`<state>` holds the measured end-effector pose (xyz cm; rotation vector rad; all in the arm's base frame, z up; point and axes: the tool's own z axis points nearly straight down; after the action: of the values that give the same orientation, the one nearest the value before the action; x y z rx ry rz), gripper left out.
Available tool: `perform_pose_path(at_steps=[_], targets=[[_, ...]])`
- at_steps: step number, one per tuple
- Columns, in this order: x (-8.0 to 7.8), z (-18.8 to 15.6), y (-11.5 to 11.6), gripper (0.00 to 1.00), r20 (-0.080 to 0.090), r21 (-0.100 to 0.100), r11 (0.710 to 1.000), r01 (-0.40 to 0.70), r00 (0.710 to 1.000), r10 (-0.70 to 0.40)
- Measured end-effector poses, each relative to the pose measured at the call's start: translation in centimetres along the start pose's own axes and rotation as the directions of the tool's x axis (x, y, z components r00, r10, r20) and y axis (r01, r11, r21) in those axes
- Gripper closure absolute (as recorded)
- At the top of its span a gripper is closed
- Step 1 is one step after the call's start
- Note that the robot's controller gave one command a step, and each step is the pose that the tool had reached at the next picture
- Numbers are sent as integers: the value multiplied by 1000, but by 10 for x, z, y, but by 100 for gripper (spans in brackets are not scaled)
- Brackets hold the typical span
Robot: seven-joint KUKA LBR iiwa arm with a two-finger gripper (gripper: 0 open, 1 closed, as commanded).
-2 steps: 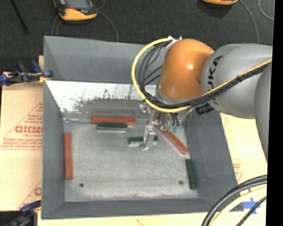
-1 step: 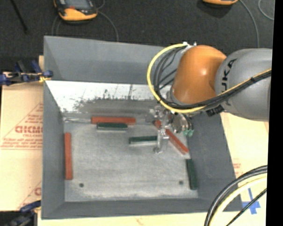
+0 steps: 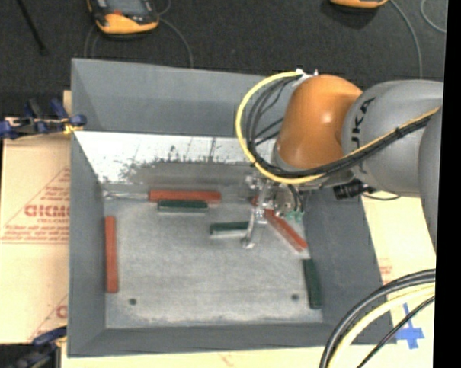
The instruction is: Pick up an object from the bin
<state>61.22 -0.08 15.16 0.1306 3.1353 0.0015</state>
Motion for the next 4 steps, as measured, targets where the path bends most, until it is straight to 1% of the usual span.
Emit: perform_pose_path(at_steps=[1,2,3,4], targets=[[-2,67,-3,0,6,2,997,81,997,-81],[-1,80,0,100,6,-1,997,-83,997,83],[-1,79,0,100,5,-1,997,-83,997,83],[0,75,0,100,-1,0,997,-83,997,83]])
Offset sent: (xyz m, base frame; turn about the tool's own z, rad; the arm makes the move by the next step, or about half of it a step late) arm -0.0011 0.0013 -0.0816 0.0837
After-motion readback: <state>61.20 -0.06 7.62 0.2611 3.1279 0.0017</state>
